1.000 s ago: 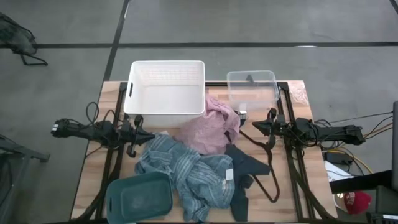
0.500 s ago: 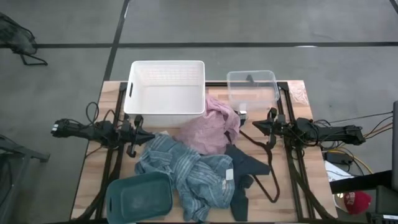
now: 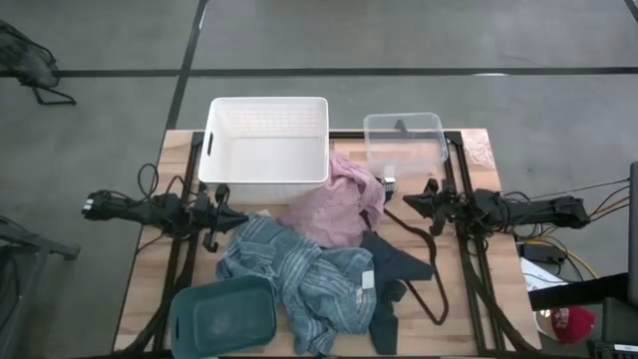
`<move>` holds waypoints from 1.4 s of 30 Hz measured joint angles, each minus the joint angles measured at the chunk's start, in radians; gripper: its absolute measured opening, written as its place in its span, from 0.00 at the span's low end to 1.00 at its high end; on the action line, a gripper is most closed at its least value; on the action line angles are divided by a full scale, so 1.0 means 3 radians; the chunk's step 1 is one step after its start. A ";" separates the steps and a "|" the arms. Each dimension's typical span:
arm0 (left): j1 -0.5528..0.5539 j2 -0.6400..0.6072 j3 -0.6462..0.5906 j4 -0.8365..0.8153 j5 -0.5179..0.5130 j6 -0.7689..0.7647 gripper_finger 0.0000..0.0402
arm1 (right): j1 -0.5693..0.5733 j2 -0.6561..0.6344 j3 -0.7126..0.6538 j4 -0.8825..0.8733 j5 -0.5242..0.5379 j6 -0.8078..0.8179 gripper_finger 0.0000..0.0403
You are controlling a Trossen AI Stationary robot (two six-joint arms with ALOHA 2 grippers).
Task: Pick & Place Cloths
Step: Put the blue long sleeve in the white bin
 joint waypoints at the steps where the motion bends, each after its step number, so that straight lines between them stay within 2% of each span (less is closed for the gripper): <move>1: -0.0001 0.0000 0.0000 0.0000 0.0000 0.0000 0.03 | 0.0021 0.0073 0.0000 0.0045 -0.0001 0.0065 0.02; 7: -0.0001 0.0000 0.0000 -0.0001 0.0000 0.0000 0.03 | 0.0295 0.0689 -0.0001 0.0614 -0.0060 0.0160 0.02; 12: 0.0000 0.0000 0.0000 -0.0001 0.0000 0.0000 0.03 | 0.0612 0.1444 0.0000 0.1478 -0.0056 0.0075 0.02; 16: -0.0001 0.0000 0.0000 -0.0001 0.0000 0.0000 0.03 | 0.0768 0.2084 0.0028 0.1939 0.0026 0.0111 0.02; 19: 0.0000 0.0000 0.0000 -0.0001 0.0000 0.0000 0.03 | 0.0829 0.2566 0.0256 0.1933 0.0033 0.0226 0.02; 23: 0.0000 0.0005 0.0000 0.0000 0.0000 -0.0001 0.03 | 0.0902 0.3241 0.0794 0.1916 -0.0019 0.0096 0.03; 26: -0.0001 0.0005 0.0000 -0.0001 0.0000 0.0000 0.03 | 0.0927 0.3634 0.1280 0.1619 -0.0156 -0.0010 0.05; 31: 0.0000 0.0009 0.0000 0.0000 0.0000 0.0000 0.03 | 0.0929 0.4155 0.2112 0.0675 -0.0171 -0.0129 0.14; 42: 0.0000 0.0018 0.0000 -0.0001 0.0000 0.0000 0.03 | 0.1087 0.5226 0.3759 -0.0818 -0.0199 -0.0421 0.46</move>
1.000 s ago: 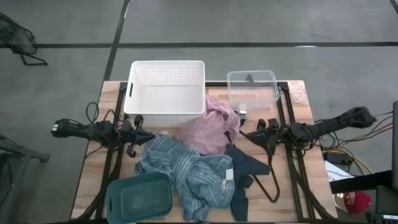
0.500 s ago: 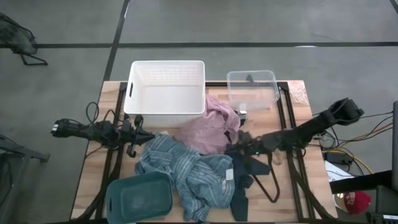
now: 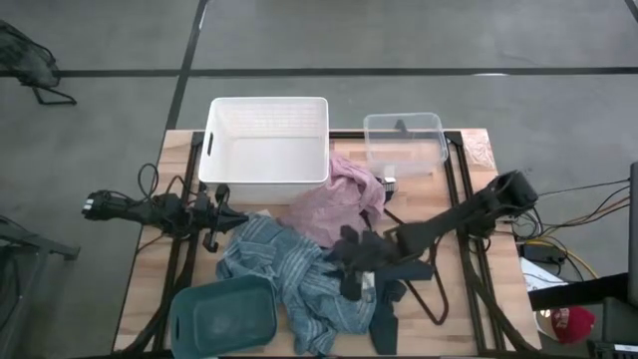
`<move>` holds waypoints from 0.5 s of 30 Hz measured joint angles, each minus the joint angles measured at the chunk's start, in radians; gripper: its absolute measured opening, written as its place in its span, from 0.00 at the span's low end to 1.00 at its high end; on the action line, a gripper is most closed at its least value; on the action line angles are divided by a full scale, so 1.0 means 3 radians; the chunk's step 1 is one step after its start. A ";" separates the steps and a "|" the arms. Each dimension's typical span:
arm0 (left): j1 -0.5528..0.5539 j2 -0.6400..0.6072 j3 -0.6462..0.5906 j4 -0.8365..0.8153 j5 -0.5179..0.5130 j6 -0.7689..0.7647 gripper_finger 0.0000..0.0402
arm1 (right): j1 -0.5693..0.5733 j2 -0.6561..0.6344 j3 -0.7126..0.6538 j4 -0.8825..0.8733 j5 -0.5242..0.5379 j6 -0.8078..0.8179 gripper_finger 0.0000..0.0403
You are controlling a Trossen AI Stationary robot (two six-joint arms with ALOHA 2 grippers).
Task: Pick & Place Cloths
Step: Put the blue long sleeve in the white bin
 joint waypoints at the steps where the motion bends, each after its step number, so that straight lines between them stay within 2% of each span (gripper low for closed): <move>1: 0.0000 0.0000 0.0000 0.0001 0.0000 0.0000 0.03 | 0.0021 0.0101 0.0128 -0.0147 0.0000 -0.0004 0.49; 7: 0.0000 0.0000 0.0000 0.0001 0.0000 0.0000 0.03 | 0.0082 0.0684 0.0800 -0.0863 0.0025 0.0006 0.62; 15: 0.0000 0.0000 0.0000 0.0001 0.0000 0.0000 0.03 | 0.0080 0.1297 0.1402 -0.1314 0.0014 -0.0124 0.68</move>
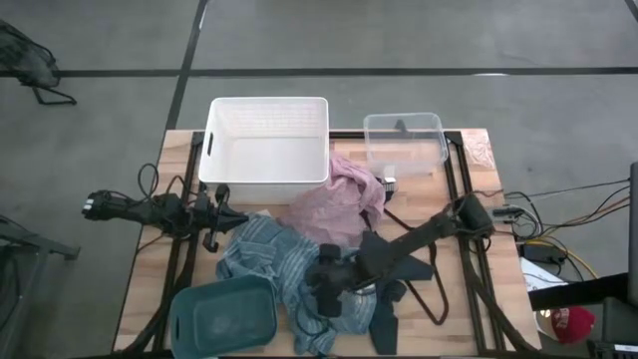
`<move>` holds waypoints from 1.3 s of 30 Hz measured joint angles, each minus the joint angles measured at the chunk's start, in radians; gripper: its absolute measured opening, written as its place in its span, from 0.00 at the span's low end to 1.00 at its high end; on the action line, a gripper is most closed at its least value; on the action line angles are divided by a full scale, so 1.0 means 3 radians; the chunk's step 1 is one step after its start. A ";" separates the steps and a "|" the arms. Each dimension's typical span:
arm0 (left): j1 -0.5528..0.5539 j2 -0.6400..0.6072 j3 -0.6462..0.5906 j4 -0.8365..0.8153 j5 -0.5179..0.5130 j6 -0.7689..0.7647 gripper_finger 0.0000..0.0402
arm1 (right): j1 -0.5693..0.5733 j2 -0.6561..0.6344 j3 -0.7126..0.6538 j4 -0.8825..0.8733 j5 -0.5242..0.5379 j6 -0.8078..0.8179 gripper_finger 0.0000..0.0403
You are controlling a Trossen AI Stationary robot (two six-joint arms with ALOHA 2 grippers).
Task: Pick & Place Cloths
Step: Put the blue long sleeve in the white bin
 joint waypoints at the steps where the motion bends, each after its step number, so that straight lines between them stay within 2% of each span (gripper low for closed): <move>1: 0.0001 0.0000 0.0000 -0.0002 0.0000 -0.0001 0.03 | -0.0001 0.0067 0.0048 -0.0044 0.0002 -0.0033 0.69; 7: 0.0000 0.0004 0.0000 -0.0007 0.0000 0.0000 0.03 | -0.0039 0.0358 0.0198 -0.0188 -0.0001 -0.0041 0.65; 14: 0.0001 0.0010 0.0000 -0.0010 0.0000 -0.0001 0.03 | -0.0086 0.0458 0.0204 -0.0188 0.0004 -0.0062 0.51; 18: 0.0000 0.0010 0.0000 -0.0010 0.0000 -0.0001 0.03 | -0.0098 0.0444 0.0203 -0.0199 0.0014 -0.0154 0.36; 23: 0.0001 0.0010 0.0000 -0.0011 0.0000 0.0000 0.03 | -0.0099 0.0418 0.0196 -0.0203 0.0013 -0.0312 0.09; 24: -0.0001 0.0010 0.0000 -0.0011 0.0000 0.0000 0.03 | -0.0099 0.0416 0.0196 -0.0203 0.0013 -0.0341 0.06; 32: 0.0000 0.0010 0.0000 -0.0011 0.0000 -0.0001 0.03 | -0.0103 0.0277 0.0186 -0.0257 0.0017 -0.0359 0.05; 39: 0.0001 0.0017 0.0000 -0.0024 0.0000 0.0000 0.03 | -0.0104 -0.0194 0.0186 -0.0474 0.0433 -0.0408 0.05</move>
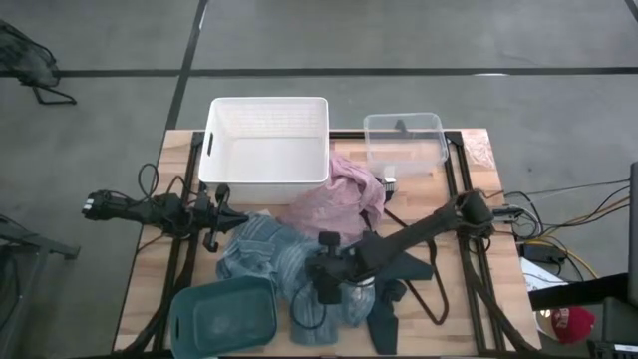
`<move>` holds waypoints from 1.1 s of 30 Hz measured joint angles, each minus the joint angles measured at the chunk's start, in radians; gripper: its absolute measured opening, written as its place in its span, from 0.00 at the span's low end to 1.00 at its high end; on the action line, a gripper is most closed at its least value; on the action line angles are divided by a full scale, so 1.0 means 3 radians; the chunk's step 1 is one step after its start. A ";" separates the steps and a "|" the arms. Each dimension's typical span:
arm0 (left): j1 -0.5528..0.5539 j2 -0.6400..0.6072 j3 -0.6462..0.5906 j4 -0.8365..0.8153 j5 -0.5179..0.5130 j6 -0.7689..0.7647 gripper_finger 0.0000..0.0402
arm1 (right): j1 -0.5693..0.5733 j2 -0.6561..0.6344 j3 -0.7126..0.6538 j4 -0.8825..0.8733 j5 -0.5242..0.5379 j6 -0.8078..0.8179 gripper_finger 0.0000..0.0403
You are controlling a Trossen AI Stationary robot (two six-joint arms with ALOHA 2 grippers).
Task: Pick & Place Cloths
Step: Put the blue long sleeve in the white bin
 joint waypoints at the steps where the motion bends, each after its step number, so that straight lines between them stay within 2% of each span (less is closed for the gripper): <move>1: 0.0000 0.0000 0.0000 -0.0002 0.0000 -0.0001 0.03 | -0.0004 -0.0076 0.0000 -0.0018 0.0060 -0.0026 0.05; 10: -0.0001 0.0003 0.0000 -0.0019 0.0000 -0.0001 0.03 | -0.0044 -0.0870 0.0000 0.0056 0.0452 -0.0426 0.05; 18: 0.0000 0.0010 0.0000 -0.0056 0.0000 -0.0001 0.03 | -0.0239 -0.1382 0.0003 0.0638 0.0553 -0.0857 0.05; 25: -0.0001 0.0018 0.0000 -0.0082 -0.0001 0.0000 0.03 | -0.0491 -0.1596 0.0004 0.0921 0.0554 -0.1063 0.05; 33: -0.0001 0.0019 0.0000 -0.0085 -0.0001 -0.0001 0.03 | -0.0851 -0.1603 0.0066 0.1741 0.0553 -0.1556 0.05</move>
